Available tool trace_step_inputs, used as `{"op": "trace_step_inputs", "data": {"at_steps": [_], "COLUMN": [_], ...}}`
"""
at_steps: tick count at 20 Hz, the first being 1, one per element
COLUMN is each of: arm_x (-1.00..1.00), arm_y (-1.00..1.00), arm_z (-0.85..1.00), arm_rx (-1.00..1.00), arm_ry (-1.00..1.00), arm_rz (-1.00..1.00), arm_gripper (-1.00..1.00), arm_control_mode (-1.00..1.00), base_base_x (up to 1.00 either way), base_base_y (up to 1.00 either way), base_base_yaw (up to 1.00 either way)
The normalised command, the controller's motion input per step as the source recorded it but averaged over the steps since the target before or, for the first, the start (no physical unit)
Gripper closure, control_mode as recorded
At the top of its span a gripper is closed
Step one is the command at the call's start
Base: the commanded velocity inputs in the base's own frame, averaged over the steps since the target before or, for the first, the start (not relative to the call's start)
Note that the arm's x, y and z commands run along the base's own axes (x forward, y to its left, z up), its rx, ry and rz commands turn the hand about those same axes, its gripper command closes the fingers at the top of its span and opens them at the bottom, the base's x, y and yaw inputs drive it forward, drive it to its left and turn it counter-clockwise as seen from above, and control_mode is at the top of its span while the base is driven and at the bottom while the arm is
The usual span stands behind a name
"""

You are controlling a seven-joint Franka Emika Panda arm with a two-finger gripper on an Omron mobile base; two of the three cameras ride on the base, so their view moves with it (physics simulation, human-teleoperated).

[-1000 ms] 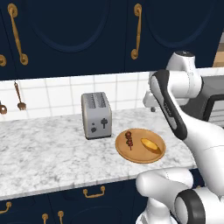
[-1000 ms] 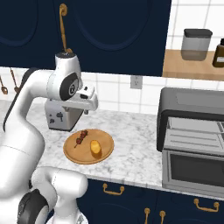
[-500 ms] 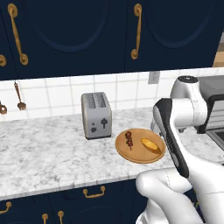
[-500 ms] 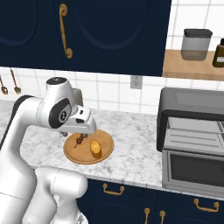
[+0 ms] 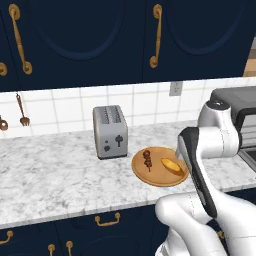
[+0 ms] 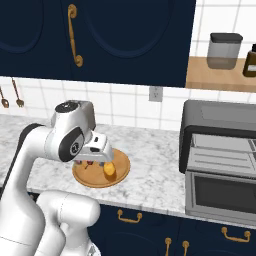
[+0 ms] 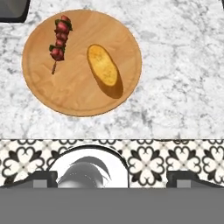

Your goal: Pick up the kebab skewer and baguette bread, and place them inside the toaster oven. Close the toaster oven door and start by setting the timer.

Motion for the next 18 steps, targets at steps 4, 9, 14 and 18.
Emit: {"op": "trace_step_inputs", "data": {"at_steps": [4,9,14,18], "arm_x": [0.00,0.00,0.00,0.00], "arm_y": [-0.46,-0.07,0.00,0.00], "arm_z": [0.00,0.00,0.00,0.00], "arm_rx": [0.13,0.01,0.00,0.00], "arm_ry": [0.00,0.00,0.00,0.00], "arm_rz": [0.00,0.00,0.00,0.00], "arm_gripper": [-1.00,-1.00,-1.00,-1.00], "arm_control_mode": [-1.00,1.00,1.00,1.00], "base_base_x": [0.00,-0.13,-0.23,-0.01], "base_base_y": [0.00,-0.35,-0.78,-0.41], "base_base_yaw": [0.00,0.00,0.00,0.00]}}
